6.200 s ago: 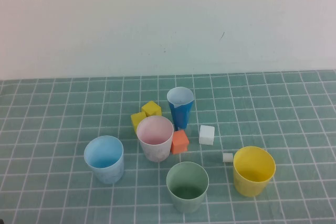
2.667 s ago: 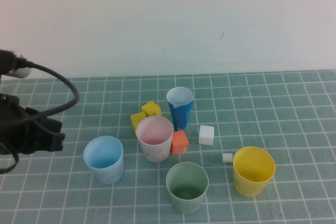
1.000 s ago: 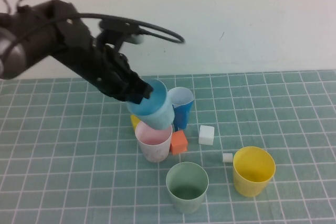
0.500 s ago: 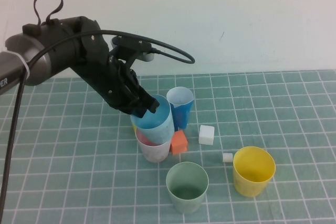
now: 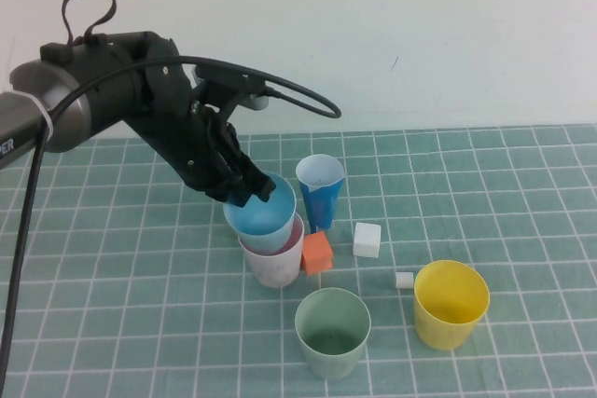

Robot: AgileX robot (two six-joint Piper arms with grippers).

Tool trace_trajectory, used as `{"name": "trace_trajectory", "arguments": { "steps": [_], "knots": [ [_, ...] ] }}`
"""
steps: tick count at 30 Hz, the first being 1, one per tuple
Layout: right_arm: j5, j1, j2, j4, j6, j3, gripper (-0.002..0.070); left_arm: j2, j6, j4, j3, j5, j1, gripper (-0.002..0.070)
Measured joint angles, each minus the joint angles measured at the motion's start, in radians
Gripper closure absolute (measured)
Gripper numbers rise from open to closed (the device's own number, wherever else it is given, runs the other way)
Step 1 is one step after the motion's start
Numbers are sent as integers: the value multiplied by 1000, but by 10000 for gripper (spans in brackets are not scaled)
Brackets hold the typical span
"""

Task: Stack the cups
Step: Place the blue cup on the pink cup, then pick up the yellow cup

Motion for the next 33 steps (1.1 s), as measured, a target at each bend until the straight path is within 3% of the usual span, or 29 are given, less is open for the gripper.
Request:
{"name": "trace_trajectory", "arguments": {
  "steps": [6,9,11,15,18,22,25,33],
  "knots": [
    [0,0,0,0,0,0,679,0,0,21,0,-6,0,442],
    [0,0,0,1,-26,0,679,0,0,19,0,-23,0,382],
    [0,0,0,21,-56,0,679,0,0,19,0,-30,0,397],
    [2,0,16,111,-145,0,679,-41,-7,45,0,-50,0,584],
    [31,2,73,187,-211,0,679,-126,-89,118,0,-97,0,648],
    [41,60,196,214,-270,-7,679,-268,-228,255,0,-140,2,669],
    [14,115,308,206,-294,-41,679,-409,-276,284,35,-158,2,673],
    [-66,238,654,147,-308,-209,679,-805,-290,275,459,-261,0,673]
  ]
}}
